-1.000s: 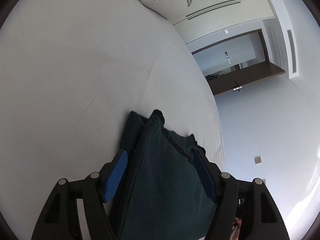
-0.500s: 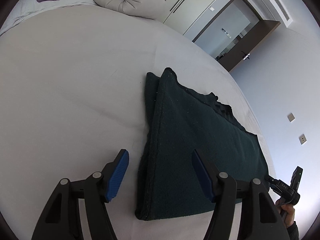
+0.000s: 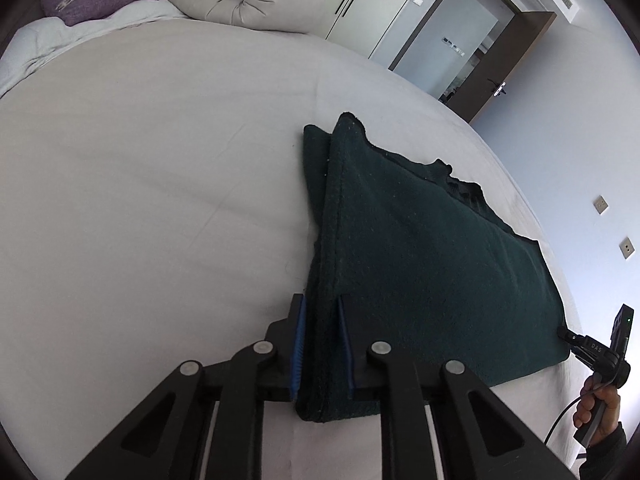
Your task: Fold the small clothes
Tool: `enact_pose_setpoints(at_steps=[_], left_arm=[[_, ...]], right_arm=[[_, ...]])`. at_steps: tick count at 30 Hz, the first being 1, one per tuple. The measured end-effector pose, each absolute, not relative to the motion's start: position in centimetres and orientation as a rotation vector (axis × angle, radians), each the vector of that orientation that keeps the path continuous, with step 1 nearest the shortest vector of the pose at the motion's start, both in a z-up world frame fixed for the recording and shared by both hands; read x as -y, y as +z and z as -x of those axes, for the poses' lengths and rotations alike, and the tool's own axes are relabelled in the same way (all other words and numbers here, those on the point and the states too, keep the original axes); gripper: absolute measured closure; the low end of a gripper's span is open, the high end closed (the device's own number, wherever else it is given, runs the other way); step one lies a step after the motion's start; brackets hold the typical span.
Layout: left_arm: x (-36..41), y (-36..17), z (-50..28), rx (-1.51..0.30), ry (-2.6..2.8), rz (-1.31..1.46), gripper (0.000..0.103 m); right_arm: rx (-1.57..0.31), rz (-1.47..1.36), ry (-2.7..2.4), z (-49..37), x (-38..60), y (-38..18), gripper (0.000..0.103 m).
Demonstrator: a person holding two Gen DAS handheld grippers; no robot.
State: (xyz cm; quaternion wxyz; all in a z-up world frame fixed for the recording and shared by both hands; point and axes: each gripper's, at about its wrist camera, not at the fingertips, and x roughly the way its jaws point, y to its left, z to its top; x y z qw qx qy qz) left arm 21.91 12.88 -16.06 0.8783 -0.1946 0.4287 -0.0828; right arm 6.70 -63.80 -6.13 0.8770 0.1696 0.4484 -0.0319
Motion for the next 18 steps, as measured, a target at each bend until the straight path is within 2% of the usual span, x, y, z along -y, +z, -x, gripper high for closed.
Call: enact_pose_setpoints(at_steps=[7, 10, 12, 14, 16, 17, 18], left_arm=[[-12.9, -16.1, -21.9, -0.906, -0.171, 0.392, 0.091], [-13.0, -16.2, -21.8, -0.907, -0.166, 0.388, 0.085], [-13.2, -16.2, -21.7, -0.907, -0.163, 0.389, 0.078], [-13.1, -16.1, -21.6, -0.905, -0.161, 0.38, 0.078], [-13.1, -16.0, -21.5, -0.905, -0.158, 0.364, 0.082], [-13.0, -15.9, -21.4, -0.905, -0.16, 0.353, 0.091], [-12.8, -15.7, -21.3, -0.903, -0.156, 0.338, 0.092]], right_arm=[[-0.915, -0.397, -0.06, -5.7, 64.6, -5.9, 0.075], [-0.916, -0.375, -0.061, -5.5, 64.7, -6.0, 0.076], [-0.907, -0.352, -0.064, -5.3, 64.5, -5.9, 0.084], [-0.903, -0.345, -0.072, -5.2, 64.4, -5.8, 0.088], [-0.898, -0.335, -0.076, -5.1, 64.3, -5.7, 0.091], [-0.897, -0.325, -0.077, -5.1, 64.1, -5.7, 0.092], [-0.896, -0.312, -0.079, -5.0, 64.0, -5.6, 0.093]])
